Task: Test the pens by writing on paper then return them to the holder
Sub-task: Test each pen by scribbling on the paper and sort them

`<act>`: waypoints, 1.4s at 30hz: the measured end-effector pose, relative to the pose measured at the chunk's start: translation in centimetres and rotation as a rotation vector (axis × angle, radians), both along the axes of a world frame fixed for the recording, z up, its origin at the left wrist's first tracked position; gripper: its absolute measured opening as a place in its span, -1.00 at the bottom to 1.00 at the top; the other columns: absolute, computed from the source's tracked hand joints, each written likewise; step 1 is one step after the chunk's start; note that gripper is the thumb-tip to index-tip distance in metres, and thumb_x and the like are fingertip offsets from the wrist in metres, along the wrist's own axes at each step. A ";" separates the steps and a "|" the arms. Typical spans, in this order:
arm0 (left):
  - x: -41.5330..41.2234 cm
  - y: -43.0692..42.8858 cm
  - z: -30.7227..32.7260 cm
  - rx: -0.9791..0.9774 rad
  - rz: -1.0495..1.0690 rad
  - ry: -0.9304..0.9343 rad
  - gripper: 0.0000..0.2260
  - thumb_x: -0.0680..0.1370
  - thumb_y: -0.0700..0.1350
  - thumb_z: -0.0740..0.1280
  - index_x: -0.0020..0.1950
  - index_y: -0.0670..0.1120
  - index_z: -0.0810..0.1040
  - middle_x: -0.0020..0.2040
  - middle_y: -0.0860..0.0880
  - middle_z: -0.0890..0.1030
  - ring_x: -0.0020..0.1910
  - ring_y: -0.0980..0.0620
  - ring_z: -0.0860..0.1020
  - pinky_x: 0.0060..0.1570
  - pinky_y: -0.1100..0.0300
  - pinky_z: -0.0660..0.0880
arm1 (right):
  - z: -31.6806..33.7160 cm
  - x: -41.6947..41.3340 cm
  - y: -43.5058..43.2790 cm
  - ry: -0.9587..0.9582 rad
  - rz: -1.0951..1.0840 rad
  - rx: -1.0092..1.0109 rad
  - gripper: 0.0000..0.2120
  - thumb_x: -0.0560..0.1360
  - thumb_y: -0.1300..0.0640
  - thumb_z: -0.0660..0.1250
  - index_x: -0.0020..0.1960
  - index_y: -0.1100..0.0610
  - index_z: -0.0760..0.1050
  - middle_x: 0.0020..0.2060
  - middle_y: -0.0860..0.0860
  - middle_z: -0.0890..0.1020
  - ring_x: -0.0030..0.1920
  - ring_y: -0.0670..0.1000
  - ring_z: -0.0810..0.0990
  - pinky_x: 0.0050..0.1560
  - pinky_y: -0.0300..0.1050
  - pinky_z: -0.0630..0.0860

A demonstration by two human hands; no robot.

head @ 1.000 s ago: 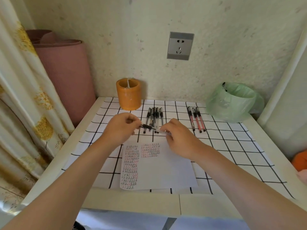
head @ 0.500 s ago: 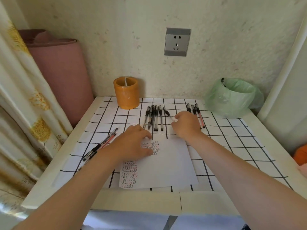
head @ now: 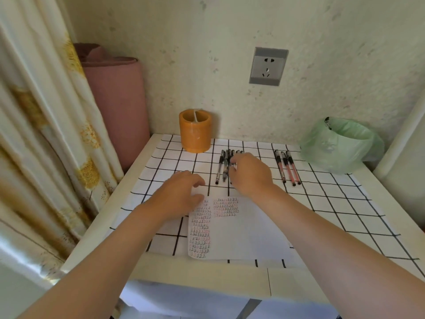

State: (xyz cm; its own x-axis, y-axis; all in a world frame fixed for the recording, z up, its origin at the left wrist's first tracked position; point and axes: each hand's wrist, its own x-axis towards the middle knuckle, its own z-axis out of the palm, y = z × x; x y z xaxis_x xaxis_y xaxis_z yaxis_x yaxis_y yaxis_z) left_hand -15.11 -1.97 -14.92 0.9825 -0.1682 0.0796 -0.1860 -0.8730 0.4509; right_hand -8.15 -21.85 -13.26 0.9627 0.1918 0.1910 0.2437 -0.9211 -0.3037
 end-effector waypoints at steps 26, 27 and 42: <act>-3.1 7.9 2.3 0.134 0.121 0.259 -0.71 0.38 0.13 0.53 -0.01 0.10 0.53 0.04 0.09 0.52 -0.07 0.09 0.55 -0.06 0.16 0.52 | -1.4 -4.7 8.6 -0.219 0.732 -0.120 -0.89 0.57 0.09 0.33 0.08 0.05 0.56 -0.01 -0.02 0.54 0.08 0.04 0.49 0.18 -0.02 0.37; -3.1 7.7 2.6 0.128 0.112 0.232 -0.75 0.41 0.12 0.51 -0.03 0.10 0.54 0.05 0.08 0.54 -0.16 0.10 0.56 -0.12 0.16 0.53 | -1.0 -4.6 8.4 -0.222 0.719 -0.107 -0.91 0.58 0.10 0.32 0.07 0.06 0.55 -0.01 -0.02 0.55 0.06 0.04 0.50 0.17 -0.02 0.38; -1.8 1.1 3.1 -0.147 -0.004 0.017 -0.96 0.57 0.04 0.36 -0.08 0.16 0.59 -0.26 0.18 0.63 -0.25 0.19 0.56 -0.19 0.15 0.53 | 1.1 -5.2 1.3 -0.108 0.558 -0.045 -0.83 0.61 0.00 0.19 0.16 0.01 0.44 -0.18 -0.11 0.52 -0.23 -0.01 0.50 -0.32 -0.09 0.35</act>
State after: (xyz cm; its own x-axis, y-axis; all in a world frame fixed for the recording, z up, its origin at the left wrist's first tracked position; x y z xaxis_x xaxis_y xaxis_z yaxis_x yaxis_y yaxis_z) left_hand -16.90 -0.82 -11.83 0.9832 -0.1602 0.0869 -0.1808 -0.7964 0.5772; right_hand -13.38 -20.57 -12.12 0.6887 0.6757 0.2631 0.7245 -0.6554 -0.2134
